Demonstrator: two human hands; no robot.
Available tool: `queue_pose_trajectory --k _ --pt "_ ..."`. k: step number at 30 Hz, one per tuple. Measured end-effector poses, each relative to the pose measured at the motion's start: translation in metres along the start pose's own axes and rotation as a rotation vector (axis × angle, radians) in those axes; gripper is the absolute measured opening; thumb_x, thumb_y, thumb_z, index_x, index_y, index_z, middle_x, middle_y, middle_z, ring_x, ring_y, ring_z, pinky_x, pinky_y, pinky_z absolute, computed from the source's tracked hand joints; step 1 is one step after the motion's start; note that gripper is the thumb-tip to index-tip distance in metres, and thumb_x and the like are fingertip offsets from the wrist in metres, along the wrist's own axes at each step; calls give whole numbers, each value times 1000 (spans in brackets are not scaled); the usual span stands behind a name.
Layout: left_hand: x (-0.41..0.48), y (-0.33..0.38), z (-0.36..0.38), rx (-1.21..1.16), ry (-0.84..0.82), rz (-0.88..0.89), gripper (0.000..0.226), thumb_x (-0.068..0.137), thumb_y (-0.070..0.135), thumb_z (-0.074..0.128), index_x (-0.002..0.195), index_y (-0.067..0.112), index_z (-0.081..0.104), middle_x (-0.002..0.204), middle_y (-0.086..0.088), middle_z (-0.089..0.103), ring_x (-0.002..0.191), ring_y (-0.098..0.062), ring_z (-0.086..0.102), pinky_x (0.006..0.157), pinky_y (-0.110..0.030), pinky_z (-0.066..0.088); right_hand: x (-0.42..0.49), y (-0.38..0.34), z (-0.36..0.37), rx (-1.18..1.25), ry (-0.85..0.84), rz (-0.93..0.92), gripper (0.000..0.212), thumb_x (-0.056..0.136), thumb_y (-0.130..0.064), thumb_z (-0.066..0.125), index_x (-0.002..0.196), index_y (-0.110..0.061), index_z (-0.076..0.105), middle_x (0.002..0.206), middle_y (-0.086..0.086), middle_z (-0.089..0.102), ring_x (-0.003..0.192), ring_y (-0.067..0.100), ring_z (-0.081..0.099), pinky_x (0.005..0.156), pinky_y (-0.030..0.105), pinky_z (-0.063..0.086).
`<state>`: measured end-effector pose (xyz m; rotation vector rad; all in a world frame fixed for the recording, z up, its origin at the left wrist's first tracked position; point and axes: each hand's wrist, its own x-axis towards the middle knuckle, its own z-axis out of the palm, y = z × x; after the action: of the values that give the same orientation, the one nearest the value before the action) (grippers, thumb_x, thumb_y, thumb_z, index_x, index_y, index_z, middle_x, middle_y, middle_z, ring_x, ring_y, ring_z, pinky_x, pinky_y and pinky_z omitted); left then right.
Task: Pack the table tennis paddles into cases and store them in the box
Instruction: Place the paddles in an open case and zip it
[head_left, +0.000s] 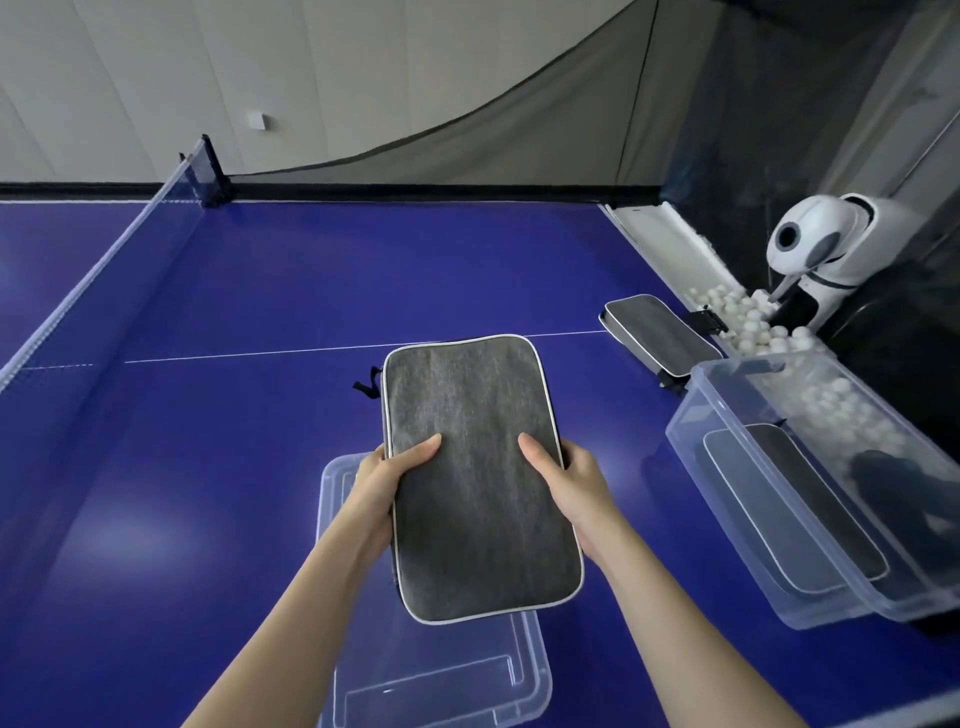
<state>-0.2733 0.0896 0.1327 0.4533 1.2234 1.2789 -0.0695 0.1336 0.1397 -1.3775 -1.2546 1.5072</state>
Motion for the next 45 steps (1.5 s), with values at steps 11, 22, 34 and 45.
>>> queue_pose_trajectory --k 11,22,34,45 --pt "1 -27 103 246 -15 164 49 69 38 82 109 20 62 102 0 74 89 -18 72 77 -38 59 -18 -1 -104 80 147 1 43 72 -59 70 95 -23 69 87 -10 75 77 7 72 59 22 55" --pt "-44 -120 300 318 -172 373 50 72 52 75 117 43 55 110 17 68 98 -5 68 82 -30 55 -70 -10 -318 98 218 -74 27 78 -54 67 89 -29 72 87 -10 76 77 7 72 59 22 55" --pt "-40 -179 427 363 -195 470 63 85 42 68 138 51 35 127 23 59 114 -1 59 98 -37 50 -45 -14 -457 -20 256 -194 46 80 -48 67 121 -33 52 109 -13 66 95 5 66 71 22 52" --pt "48 -189 467 368 -128 372 72 83 43 69 141 51 29 139 21 48 124 -4 51 101 -31 45 51 -9 -495 -125 220 -173 34 89 -34 63 121 -28 54 114 -11 65 96 -3 63 64 6 48"
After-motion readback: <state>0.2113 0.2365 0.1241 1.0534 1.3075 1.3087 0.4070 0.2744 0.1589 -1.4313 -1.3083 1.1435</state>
